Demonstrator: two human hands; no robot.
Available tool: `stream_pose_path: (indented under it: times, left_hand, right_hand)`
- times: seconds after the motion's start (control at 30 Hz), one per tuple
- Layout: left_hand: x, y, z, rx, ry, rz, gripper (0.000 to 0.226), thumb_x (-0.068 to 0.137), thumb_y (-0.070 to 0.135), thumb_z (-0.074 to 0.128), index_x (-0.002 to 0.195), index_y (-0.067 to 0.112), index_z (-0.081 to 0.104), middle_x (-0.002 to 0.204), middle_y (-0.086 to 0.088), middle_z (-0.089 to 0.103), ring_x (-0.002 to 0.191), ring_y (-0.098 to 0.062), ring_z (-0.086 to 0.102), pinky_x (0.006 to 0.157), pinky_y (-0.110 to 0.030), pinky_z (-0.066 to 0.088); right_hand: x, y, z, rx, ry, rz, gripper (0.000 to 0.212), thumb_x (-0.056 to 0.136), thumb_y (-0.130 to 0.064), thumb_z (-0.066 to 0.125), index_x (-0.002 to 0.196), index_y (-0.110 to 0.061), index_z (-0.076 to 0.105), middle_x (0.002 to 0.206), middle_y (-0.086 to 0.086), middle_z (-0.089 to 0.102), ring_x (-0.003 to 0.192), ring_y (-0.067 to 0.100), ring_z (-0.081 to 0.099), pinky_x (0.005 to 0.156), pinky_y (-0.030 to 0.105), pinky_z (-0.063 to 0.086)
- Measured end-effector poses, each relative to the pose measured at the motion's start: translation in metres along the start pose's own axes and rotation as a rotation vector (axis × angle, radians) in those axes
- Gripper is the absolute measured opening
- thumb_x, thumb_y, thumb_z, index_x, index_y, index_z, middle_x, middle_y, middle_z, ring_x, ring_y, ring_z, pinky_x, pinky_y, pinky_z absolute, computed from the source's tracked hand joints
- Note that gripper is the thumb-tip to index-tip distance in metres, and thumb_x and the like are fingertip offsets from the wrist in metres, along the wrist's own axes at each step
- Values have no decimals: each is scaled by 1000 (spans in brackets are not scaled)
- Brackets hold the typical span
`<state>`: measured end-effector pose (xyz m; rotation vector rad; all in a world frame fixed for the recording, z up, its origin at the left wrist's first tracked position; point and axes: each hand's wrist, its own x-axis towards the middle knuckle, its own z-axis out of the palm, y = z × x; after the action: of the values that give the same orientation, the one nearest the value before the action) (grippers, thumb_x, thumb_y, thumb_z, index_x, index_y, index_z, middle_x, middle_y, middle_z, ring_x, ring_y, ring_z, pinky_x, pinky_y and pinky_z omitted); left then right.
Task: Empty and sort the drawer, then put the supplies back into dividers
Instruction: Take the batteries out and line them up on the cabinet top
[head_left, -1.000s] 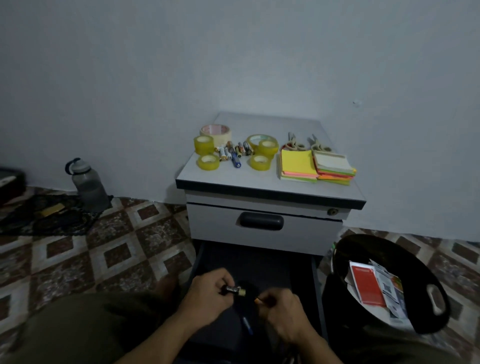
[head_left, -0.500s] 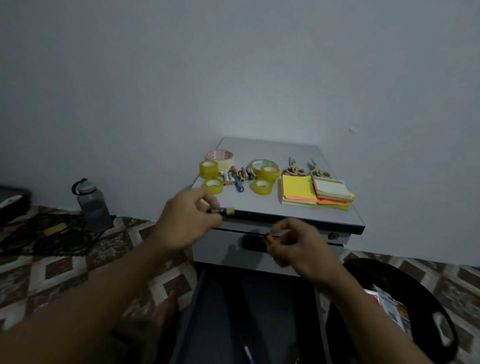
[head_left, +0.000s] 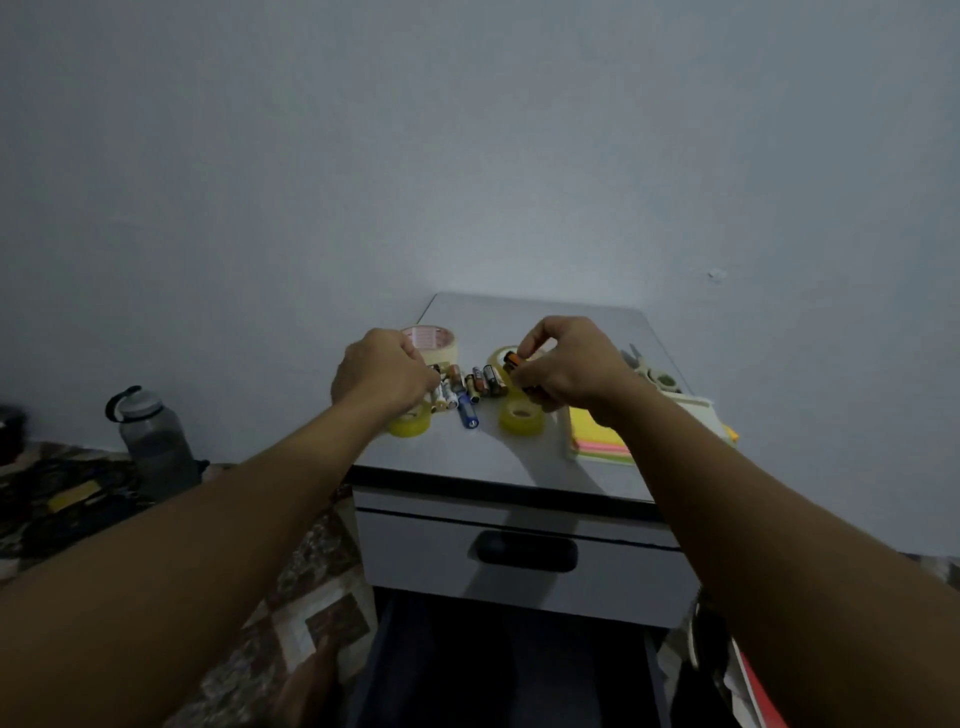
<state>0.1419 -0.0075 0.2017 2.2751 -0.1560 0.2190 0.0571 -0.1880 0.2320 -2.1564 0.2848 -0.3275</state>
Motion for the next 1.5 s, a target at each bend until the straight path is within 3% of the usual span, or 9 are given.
stream_pose_path:
  times: [0.13, 0.27, 0.37, 0.5, 0.87, 1.1, 1.33, 1.5]
  left_hand:
    - [7, -4, 13, 92, 9, -12, 15, 69, 28, 79, 78, 21, 68, 86, -1, 70, 78, -24, 66, 69, -31, 56]
    - [9, -9, 20, 130, 24, 4, 19, 69, 29, 79, 83, 20, 70, 88, -2, 70, 80, -25, 66, 63, -27, 48]
    - [9, -12, 23, 160, 37, 24, 20, 71, 31, 79, 85, 20, 72, 89, -2, 70, 80, -25, 66, 62, -27, 47]
    - [10, -15, 24, 186, 40, 58, 14, 73, 30, 79, 83, 21, 73, 86, -1, 70, 77, -23, 65, 61, -26, 46]
    - [9, -19, 24, 185, 48, 103, 28, 71, 41, 83, 93, 25, 77, 97, -2, 72, 84, -24, 65, 64, -28, 47]
    - [5, -23, 22, 193, 52, 141, 29, 75, 42, 81, 97, 23, 79, 95, -2, 73, 82, -23, 64, 60, -25, 42]
    - [3, -25, 20, 191, 68, 150, 30, 77, 44, 79, 98, 23, 78, 93, -1, 73, 78, -21, 63, 55, -23, 39]
    - [2, -25, 18, 174, 61, 161, 30, 76, 41, 80, 100, 24, 78, 97, -1, 74, 81, -22, 63, 60, -25, 44]
  right_hand:
    - [32, -6, 5, -101, 3, -22, 18, 76, -5, 79, 80, -13, 64, 74, 5, 65, 58, 14, 54, 45, 22, 40]
    - [55, -1, 16, -149, 28, -17, 17, 74, -8, 81, 86, -5, 70, 81, 5, 68, 79, 20, 65, 67, 33, 56]
    - [66, 4, 23, -173, 32, 5, 20, 74, -10, 81, 90, -3, 72, 90, 10, 72, 88, 24, 68, 81, 39, 60]
    - [74, 4, 32, -189, 18, 13, 18, 74, -13, 81, 88, -6, 71, 91, 8, 72, 89, 23, 68, 81, 40, 60]
    - [83, 1, 59, -331, 28, 27, 23, 68, -26, 79, 86, -17, 67, 91, 4, 68, 90, 27, 65, 87, 49, 55]
    - [84, 0, 68, -469, 47, 1, 30, 69, -35, 72, 94, -22, 64, 98, 3, 65, 94, 27, 61, 91, 48, 50]
    - [82, 2, 69, -528, 38, -32, 29, 75, -35, 74, 99, -22, 64, 99, 2, 65, 95, 24, 60, 74, 37, 39]
    - [79, 4, 65, -498, -2, -65, 21, 76, -34, 73, 94, -24, 67, 96, 0, 67, 93, 20, 61, 69, 32, 43]
